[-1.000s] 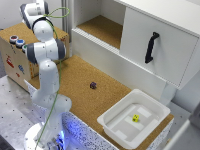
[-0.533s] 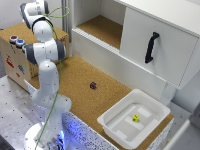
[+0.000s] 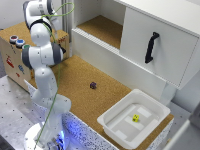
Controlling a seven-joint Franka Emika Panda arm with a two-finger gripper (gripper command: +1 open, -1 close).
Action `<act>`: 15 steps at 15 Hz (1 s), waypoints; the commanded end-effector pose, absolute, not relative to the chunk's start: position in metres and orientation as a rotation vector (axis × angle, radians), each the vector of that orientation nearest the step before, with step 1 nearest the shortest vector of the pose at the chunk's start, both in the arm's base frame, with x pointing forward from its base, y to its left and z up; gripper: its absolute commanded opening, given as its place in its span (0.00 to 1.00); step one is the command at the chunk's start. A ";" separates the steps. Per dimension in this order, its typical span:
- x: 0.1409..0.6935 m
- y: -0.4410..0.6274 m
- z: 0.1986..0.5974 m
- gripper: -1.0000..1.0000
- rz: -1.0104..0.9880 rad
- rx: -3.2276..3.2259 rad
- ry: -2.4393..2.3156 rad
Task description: Place the pink object on top of the drawer
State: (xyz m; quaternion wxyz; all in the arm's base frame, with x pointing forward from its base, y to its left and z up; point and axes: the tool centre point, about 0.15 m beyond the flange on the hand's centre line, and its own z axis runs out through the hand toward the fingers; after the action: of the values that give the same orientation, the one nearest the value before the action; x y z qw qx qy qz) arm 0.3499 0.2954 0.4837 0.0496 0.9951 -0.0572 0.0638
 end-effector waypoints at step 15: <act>0.354 0.116 0.403 1.00 0.126 3.244 -0.132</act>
State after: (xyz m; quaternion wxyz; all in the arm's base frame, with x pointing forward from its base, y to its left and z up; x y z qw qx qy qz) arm 0.3577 0.1237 0.4126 -0.0236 0.9981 -0.0503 0.0279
